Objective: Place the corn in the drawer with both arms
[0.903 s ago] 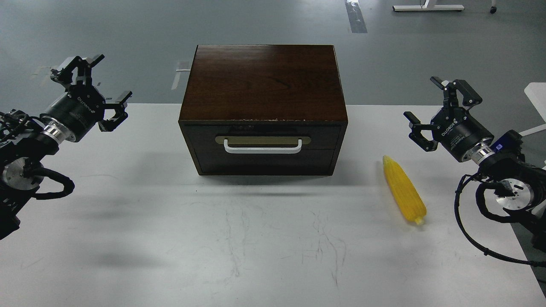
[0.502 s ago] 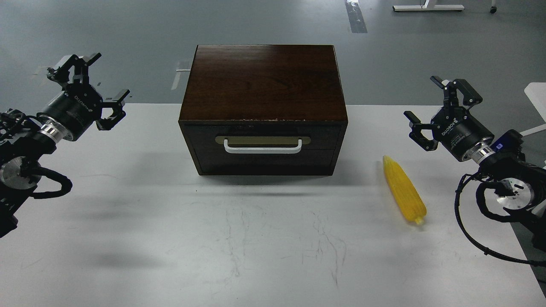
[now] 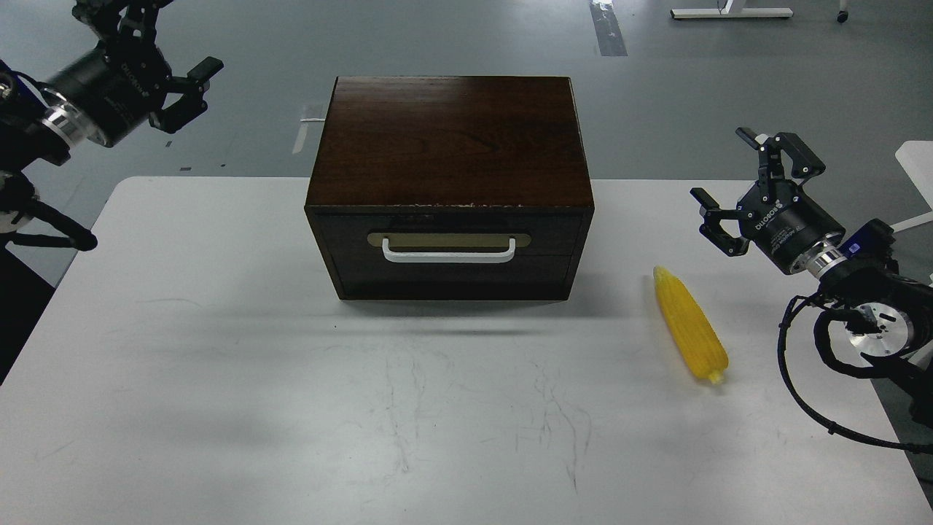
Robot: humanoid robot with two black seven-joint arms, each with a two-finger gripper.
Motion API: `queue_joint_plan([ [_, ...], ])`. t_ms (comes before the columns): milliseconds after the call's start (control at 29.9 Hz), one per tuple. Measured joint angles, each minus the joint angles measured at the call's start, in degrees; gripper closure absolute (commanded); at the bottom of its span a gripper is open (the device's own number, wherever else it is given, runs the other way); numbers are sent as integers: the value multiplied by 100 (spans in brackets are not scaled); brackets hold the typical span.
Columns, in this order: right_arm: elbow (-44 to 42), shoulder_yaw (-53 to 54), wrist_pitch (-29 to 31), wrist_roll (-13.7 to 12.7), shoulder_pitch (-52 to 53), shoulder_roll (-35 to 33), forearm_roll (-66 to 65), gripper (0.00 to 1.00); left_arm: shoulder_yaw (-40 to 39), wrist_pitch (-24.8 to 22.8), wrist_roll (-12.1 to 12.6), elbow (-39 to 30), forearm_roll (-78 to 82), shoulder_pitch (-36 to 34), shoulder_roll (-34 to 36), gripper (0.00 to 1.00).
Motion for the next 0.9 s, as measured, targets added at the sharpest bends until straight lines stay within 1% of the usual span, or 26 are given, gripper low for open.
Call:
queue_joint_plan([
  [100, -1, 0, 0, 0, 1, 0, -17, 0, 5, 0, 0, -701, 813, -386, 207, 2],
  [134, -6, 0, 0, 0, 1, 0, -21, 0, -3, 1, -1, -1044, 1249, -486, 268, 2],
  [167, -7, 0, 0, 0, 1, 0, -23, 0, -25, -2, -13, -1423, 1712, -564, 317, 2],
  [301, -8, 0, 0, 0, 1, 1, -31, 0, -65, -2, -82, -2546, 3216, -742, 361, 2],
  [368, -10, 0, 0, 0, 1, 5, -44, 0, -54, -1, -184, -2992, 4176, -826, 276, 2],
  [401, -9, -2, 0, 0, 1, 9, -50, 0, -41, -1, -276, -3134, 4624, -859, 212, 2],
  [435, -9, -3, 0, 0, 5, 9, -54, 0, -26, -1, -376, -3256, 5040, -890, 143, 2],
  [502, -10, -7, 0, 0, 7, 9, -61, 0, 34, 0, -672, -3386, 5984, -1026, -63, 2],
  [569, -7, -9, 0, 0, 9, 11, -68, 0, 221, 1, -849, -3429, 6949, -1257, -303, 2],
  [636, -13, -9, 0, 0, 9, 10, -69, 0, 727, 2, -905, -3432, 7961, -1719, -512, 2],
  [702, -18, -5, 0, 0, 2, 4, -70, 0, 1345, 3, -925, -3430, 8620, -2197, -640, 2],
  [836, -17, 3, 0, 0, -26, 3, -71, 0, 2511, 3, -927, -3419, 9005, -3010, -851, 2],
  [903, -18, 8, 0, 0, -36, 2, -72, 0, 2974, 3, -927, -3401, 9070, -3313, -1011, 2],
])
